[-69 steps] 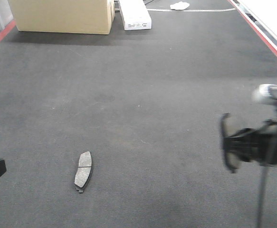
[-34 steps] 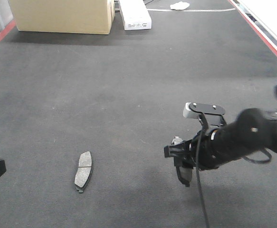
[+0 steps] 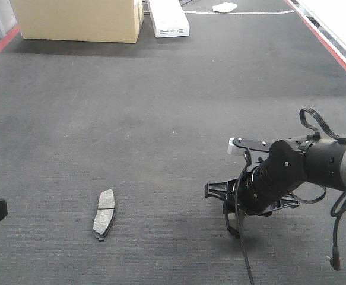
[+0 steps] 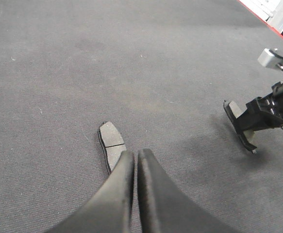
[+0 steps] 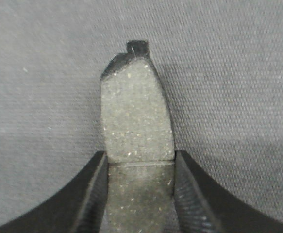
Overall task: Move and align brake pads A on conveyor
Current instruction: 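Lower the right gripper beside the first pad and open to release, then raise the open right gripper away from the two placed pads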
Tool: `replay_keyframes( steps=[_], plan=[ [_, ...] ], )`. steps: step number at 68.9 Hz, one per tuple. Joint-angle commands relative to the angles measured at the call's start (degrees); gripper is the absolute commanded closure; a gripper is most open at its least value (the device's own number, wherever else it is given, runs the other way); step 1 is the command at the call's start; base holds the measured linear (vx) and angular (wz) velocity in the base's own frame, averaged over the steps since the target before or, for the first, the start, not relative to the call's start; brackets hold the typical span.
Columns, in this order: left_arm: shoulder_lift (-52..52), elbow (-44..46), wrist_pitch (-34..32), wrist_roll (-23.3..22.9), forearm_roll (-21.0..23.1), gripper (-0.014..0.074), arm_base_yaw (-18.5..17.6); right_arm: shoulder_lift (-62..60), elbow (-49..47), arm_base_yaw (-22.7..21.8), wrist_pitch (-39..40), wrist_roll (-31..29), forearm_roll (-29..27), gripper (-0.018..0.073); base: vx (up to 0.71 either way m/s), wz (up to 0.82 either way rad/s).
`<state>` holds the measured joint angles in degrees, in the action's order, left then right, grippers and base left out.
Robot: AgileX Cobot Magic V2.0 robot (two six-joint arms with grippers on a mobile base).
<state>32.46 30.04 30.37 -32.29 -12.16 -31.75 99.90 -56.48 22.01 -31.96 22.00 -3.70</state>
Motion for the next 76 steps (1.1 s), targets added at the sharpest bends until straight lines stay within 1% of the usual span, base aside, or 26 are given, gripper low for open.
replay_keyframes(
  steps=[1,7,20,25,33,42,52,58,64,70,76],
  plan=[
    [0.0,1.5,-3.8,-0.4,-0.4,0.0603,-0.4,-2.4,-1.8,0.0,1.6,-0.9,0.5,0.0434,0.0,0.0],
    [0.0,1.5,-3.8,-0.4,-0.4,0.0603,-0.4,-2.4,-1.8,0.0,1.6,-1.5,0.4,0.0403,0.0,0.0],
    [0.0,1.5,-3.8,-0.4,-0.4,0.0603,-0.4,-2.4,-1.8,0.0,1.0,-1.8,0.4,0.0251,0.0,0.0],
    [0.0,1.5,-3.8,-0.4,-0.4,0.0603,-0.4,-2.4,-1.8,0.0,1.2,-1.8,0.4,0.0207,0.0,0.0],
    [0.0,1.5,-3.8,-0.4,-0.4,0.0603,-0.4,-2.6,-1.8,0.0,1.3,-1.8,0.4,0.0168,0.0,0.0],
    [0.0,1.5,-3.8,-0.4,-0.4,0.0603,-0.4,-3.9,-1.8,-0.1,1.1,-2.1,0.8,0.0168,0.0,0.0],
    [0.0,1.5,-3.8,-0.4,-0.4,0.0603,-0.4,-8.9,-1.8,-2.2,-0.1,-2.0,2.9,0.0202,0.0,0.0],
    [0.0,1.5,-3.8,-0.4,-0.4,0.0603,-0.4,-12.6,-1.3,-5.1,-1.9,-1.9,3.4,0.023,0.0,0.0],
    [0.0,1.5,-3.8,-0.4,-0.4,0.0603,-0.4,-16.4,0.1,-9.2,-4.0,-2.0,3.7,0.0256,0.0,0.0],
    [0.0,1.5,-3.8,-0.4,-0.4,0.0603,-0.4,-19.9,2.6,-12.0,-4.7,-2.2,5.8,0.0283,0.0,0.0],
    [0.0,1.5,-3.8,-0.4,-0.4,0.0603,-0.4,-24.3,5.5,-13.8,-4.9,-2.2,8.7,0.0316,0.0,0.0]
  ],
)
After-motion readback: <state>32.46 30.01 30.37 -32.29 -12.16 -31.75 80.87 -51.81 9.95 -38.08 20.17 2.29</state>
